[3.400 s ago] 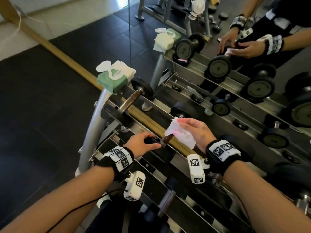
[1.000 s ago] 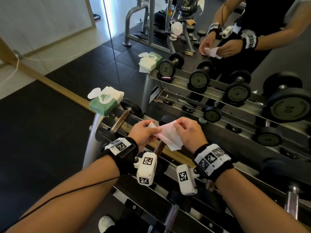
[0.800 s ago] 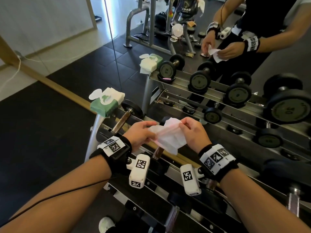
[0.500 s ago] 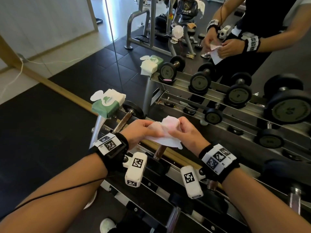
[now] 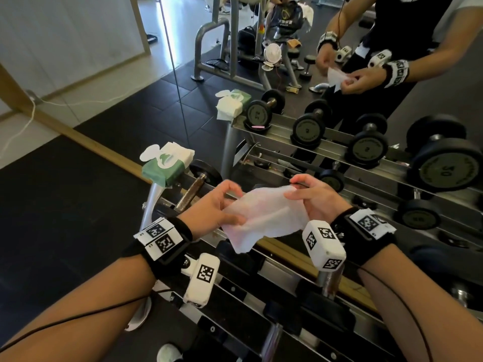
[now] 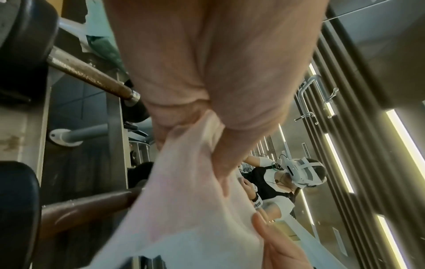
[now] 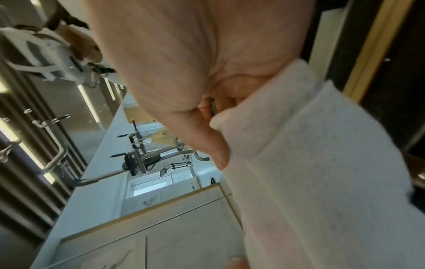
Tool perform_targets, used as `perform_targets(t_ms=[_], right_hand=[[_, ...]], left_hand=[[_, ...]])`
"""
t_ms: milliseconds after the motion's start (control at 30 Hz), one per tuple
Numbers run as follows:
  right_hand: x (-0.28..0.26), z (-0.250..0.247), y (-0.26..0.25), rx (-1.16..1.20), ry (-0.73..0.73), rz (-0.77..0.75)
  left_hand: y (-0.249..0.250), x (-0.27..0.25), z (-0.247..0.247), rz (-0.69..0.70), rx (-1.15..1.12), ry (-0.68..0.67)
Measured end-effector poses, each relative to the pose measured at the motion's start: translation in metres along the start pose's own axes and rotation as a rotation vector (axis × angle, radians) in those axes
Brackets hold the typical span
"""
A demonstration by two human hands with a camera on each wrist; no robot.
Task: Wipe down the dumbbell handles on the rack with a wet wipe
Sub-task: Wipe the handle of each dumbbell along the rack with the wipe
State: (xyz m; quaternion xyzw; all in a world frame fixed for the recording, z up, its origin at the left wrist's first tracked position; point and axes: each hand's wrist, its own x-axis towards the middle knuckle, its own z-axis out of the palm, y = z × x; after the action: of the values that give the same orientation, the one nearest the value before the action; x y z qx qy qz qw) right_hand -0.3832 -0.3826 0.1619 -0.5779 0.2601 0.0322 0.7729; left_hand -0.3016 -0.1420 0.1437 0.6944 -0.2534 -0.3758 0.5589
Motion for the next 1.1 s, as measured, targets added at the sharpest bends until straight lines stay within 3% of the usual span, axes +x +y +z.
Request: perform_targets(t_ms=[67,133,200,267,333,400,500,567,700,800,967,1033,1100], right_hand=[[0.000,-0.002,-0.005,0.000,0.016,-0.057],[0.002,-0.001,-0.005,0.068,0.049,-0.130],[0.007,0.003,0.002,0.142,0.153,-0.162],[0.012,0.008,0.019,0.192,0.214,-0.042],[0.012,0.015,0.043,0.197,0.141,0.181],[0.011,0.022,0.064,0.266,0.030,0.290],[0.008,0.032,0.076,0.372,0.044,0.157],[0.006,0.031,0.071,0.201,0.123,-0.048],[0.003,0.022,0.059,-0.466,0.155,-0.325],[0.002,0.022,0.053,-0.703,0.120,-0.395],[0.010,0.023,0.040,-1.048,0.031,-0.325],[0.014,0.022,0.041,-0.992,-0.021,-0.299],[0.017,0.021,0.049,-0.627,-0.086,-0.166]], left_hand=[[0.003,0.000,0.005,0.020,-0.115,-0.134],[0.006,0.003,0.009,0.071,-0.106,-0.151],[0.008,0.006,0.014,0.114,-0.066,-0.068],[0.008,0.009,0.018,0.122,-0.084,0.017],[0.005,0.012,0.022,0.152,-0.056,0.083],[0.002,0.015,0.024,0.173,-0.013,0.147],[-0.006,0.017,0.019,0.165,-0.028,0.231],[-0.011,0.016,0.011,0.127,0.061,0.313],[-0.020,0.016,0.000,0.031,0.423,0.477],[-0.021,0.018,-0.004,-0.010,0.508,0.462],[-0.021,0.019,-0.007,-0.014,0.573,0.400],[-0.025,0.019,-0.007,-0.027,0.513,0.354],[-0.033,0.019,-0.006,-0.035,0.385,0.280]])
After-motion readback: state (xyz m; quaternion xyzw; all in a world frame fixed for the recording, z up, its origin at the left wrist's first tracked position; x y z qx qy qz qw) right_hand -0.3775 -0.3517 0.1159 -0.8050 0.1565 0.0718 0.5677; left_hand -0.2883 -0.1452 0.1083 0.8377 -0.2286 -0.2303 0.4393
